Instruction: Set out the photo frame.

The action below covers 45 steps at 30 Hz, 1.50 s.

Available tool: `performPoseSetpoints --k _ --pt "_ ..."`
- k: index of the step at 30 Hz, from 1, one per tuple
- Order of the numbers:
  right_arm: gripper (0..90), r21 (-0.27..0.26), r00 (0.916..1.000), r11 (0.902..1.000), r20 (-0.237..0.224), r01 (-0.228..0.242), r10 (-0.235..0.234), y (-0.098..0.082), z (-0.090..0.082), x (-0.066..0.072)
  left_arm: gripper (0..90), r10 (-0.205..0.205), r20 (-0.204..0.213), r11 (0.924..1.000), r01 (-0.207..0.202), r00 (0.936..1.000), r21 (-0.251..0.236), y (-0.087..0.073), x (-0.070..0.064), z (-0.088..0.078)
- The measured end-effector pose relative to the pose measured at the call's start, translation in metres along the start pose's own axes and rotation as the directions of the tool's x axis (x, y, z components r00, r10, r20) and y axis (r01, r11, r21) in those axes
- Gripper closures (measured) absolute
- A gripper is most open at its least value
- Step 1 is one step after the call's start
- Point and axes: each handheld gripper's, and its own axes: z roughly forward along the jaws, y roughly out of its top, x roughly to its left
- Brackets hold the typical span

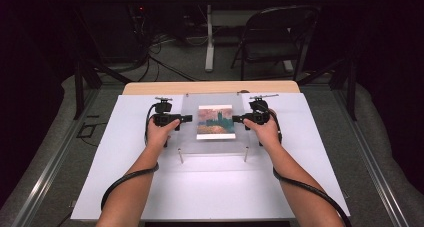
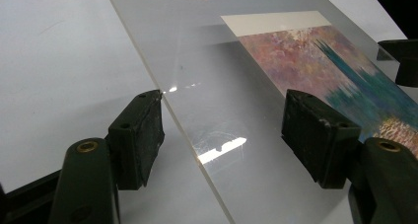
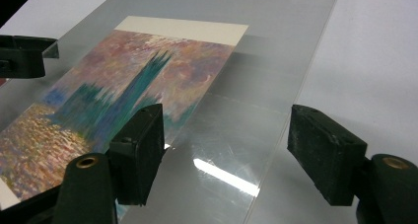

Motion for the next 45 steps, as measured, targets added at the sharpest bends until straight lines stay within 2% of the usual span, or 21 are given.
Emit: performPoseSetpoints --k 7,13,15,17,19,20,29,33,45 --pt "29.0 0.005 0.9994 0.9995 -0.012 -0.033 0.033 0.0023 0.004 -0.0045 28.8 0.003 0.005 1.0 -0.003 1.0 0.0 0.0011 0.0008 0.0035" --pt "27.6 0.01 0.9983 0.9986 -0.025 -0.053 0.053 0.0016 0.0052 -0.0062 26.2 -0.027 0.028 0.9996 0.027 0.9992 0.0 -0.0005 0.0024 0.0055" --pt "26.7 0.003 0.9983 0.9987 -0.026 -0.051 0.052 0.0008 0.0056 -0.0057 26.2 -0.036 0.047 0.9993 0.036 0.9983 0.01 -0.0013 0.0021 0.0062" --pt "26.6 0.001 0.9981 0.9985 -0.029 -0.055 0.055 0.0004 0.0058 -0.0058 25.6 -0.038 0.043 0.9993 0.037 0.9984 0.008 -0.0014 0.0012 0.0065" --pt "26.8 0.007 0.9968 0.9974 -0.035 -0.071 0.072 -0.0001 0.0059 -0.0064 25.3 -0.038 0.04 0.9993 0.038 0.9985 0.009 -0.0013 0.0008 0.0065" --pt "27.5 0.014 0.9944 0.9959 -0.055 -0.089 0.09 -0.0008 0.0066 -0.0071 25.2 -0.037 0.04 0.9993 0.036 0.9985 0.011 -0.0012 0.0007 0.0063" --pt "27.6 0.014 0.9945 0.996 -0.055 -0.088 0.089 -0.0005 0.0066 -0.0069 25.4 -0.035 0.037 0.9994 0.034 0.9987 0.008 -0.0011 0.0006 0.0065" --pt "28.1 0.02 0.9946 0.9961 -0.057 -0.086 0.087 -0.0002 0.0058 -0.0071 27.7 -0.05 0.045 0.9987 0.05 0.9977 -0.002 -0.0018 0.0028 0.0059" --pt "29.9 0.023 0.9945 0.996 -0.057 -0.086 0.087 0.001 0.0051 -0.0081 30.3 -0.055 0.047 0.9985 0.055 0.9974 0.0 -0.0009 0.0044 0.005"
